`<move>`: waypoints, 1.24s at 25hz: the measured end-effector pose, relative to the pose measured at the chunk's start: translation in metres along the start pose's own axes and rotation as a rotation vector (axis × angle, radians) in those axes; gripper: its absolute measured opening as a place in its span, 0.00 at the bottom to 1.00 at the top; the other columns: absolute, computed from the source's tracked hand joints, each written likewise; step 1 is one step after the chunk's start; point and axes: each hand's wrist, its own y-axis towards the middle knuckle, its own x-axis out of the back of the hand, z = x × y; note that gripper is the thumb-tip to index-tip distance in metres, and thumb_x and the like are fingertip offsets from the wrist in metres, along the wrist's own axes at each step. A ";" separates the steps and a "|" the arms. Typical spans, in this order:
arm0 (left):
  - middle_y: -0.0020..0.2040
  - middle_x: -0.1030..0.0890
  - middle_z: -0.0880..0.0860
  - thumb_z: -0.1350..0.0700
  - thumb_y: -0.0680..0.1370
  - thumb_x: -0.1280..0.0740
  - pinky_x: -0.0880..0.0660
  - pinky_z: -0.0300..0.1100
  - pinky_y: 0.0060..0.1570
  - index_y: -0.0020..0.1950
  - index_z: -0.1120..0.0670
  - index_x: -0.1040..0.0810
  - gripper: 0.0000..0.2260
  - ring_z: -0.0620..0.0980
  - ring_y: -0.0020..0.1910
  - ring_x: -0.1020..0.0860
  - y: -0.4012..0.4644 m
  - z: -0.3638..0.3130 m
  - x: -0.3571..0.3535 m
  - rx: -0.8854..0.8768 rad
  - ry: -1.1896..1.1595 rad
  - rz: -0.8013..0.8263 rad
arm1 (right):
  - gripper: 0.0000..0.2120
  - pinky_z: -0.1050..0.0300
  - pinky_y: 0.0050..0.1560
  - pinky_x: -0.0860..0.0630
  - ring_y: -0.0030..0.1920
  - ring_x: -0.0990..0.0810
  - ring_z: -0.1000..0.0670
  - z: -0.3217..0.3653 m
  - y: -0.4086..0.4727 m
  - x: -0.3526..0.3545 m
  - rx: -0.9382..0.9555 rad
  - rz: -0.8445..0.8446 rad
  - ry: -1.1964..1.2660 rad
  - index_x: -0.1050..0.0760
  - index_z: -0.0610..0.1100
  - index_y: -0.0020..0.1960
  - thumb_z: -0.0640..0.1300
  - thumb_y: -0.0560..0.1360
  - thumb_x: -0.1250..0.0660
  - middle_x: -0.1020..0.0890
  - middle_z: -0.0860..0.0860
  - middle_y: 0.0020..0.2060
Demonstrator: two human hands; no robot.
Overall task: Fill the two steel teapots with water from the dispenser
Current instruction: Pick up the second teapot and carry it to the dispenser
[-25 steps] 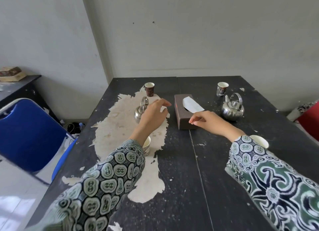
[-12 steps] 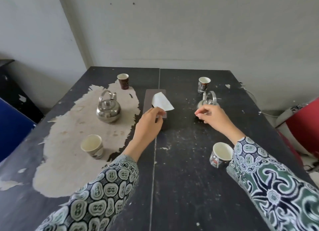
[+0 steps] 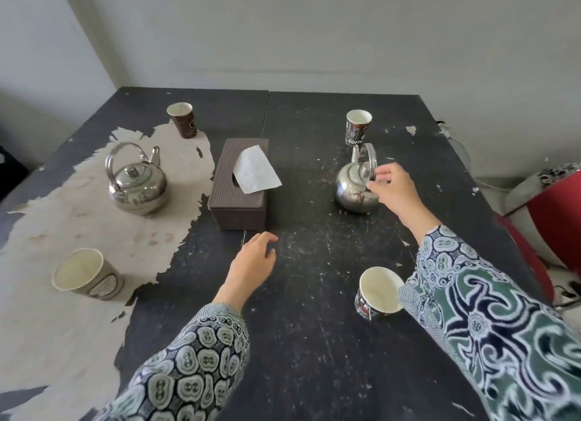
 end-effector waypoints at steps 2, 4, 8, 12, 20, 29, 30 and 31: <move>0.73 0.35 0.53 0.56 0.80 0.43 0.36 0.50 0.68 0.71 0.54 0.37 0.19 0.54 0.71 0.37 0.005 0.012 -0.015 0.038 0.067 0.085 | 0.19 0.74 0.31 0.30 0.48 0.27 0.51 0.000 0.016 -0.006 -0.016 -0.019 0.006 0.33 0.40 0.63 0.40 0.73 0.33 0.26 0.50 0.52; 0.77 0.49 0.51 0.52 0.80 0.44 0.49 0.48 0.73 0.75 0.55 0.48 0.25 0.53 0.76 0.52 0.004 0.021 -0.025 0.054 0.172 0.176 | 0.19 0.70 0.34 0.31 0.49 0.26 0.50 -0.001 0.026 -0.013 -0.039 0.007 0.042 0.35 0.41 0.64 0.40 0.74 0.35 0.26 0.49 0.52; 0.76 0.64 0.47 0.43 0.80 0.50 0.62 0.49 0.73 0.74 0.52 0.64 0.30 0.51 0.75 0.64 -0.008 0.035 -0.040 0.030 0.367 0.234 | 0.11 0.60 0.39 0.30 0.48 0.25 0.47 -0.005 0.034 -0.022 -0.069 0.045 0.099 0.31 0.43 0.57 0.38 0.75 0.39 0.24 0.46 0.50; 0.75 0.66 0.45 0.41 0.80 0.54 0.64 0.48 0.72 0.73 0.50 0.67 0.30 0.49 0.74 0.66 -0.009 0.037 -0.044 0.032 0.419 0.207 | 0.10 0.43 0.53 0.23 0.48 0.23 0.46 -0.004 0.031 -0.020 -0.114 0.073 0.238 0.31 0.46 0.43 0.33 0.77 0.45 0.21 0.48 0.41; 0.77 0.60 0.48 0.45 0.80 0.47 0.56 0.49 0.74 0.76 0.52 0.58 0.29 0.51 0.76 0.61 -0.002 0.030 -0.022 0.030 0.334 0.348 | 0.09 0.48 0.52 0.23 0.52 0.21 0.48 0.012 -0.010 0.005 -0.035 0.211 0.299 0.29 0.44 0.44 0.35 0.79 0.44 0.20 0.47 0.43; 0.73 0.38 0.42 0.50 0.78 0.40 0.43 0.36 0.68 0.72 0.45 0.40 0.23 0.42 0.73 0.42 -0.074 0.007 0.084 -0.156 -0.158 0.084 | 0.10 0.52 0.52 0.21 0.54 0.18 0.48 0.103 -0.085 0.033 0.222 0.543 0.187 0.26 0.47 0.45 0.35 0.78 0.42 0.17 0.49 0.43; 0.71 0.37 0.41 0.48 0.77 0.38 0.42 0.38 0.68 0.72 0.45 0.41 0.24 0.42 0.71 0.39 -0.084 0.005 0.102 -0.170 -0.204 0.015 | 0.11 0.51 0.52 0.21 0.54 0.18 0.48 0.119 -0.096 0.031 0.249 0.585 0.175 0.25 0.48 0.44 0.35 0.78 0.41 0.17 0.51 0.41; 0.70 0.37 0.41 0.46 0.75 0.37 0.40 0.40 0.68 0.72 0.44 0.41 0.27 0.42 0.70 0.38 -0.092 0.004 0.116 -0.178 -0.255 -0.039 | 0.11 0.51 0.52 0.20 0.54 0.18 0.49 0.134 -0.108 0.030 0.276 0.627 0.165 0.25 0.49 0.44 0.35 0.78 0.41 0.17 0.53 0.40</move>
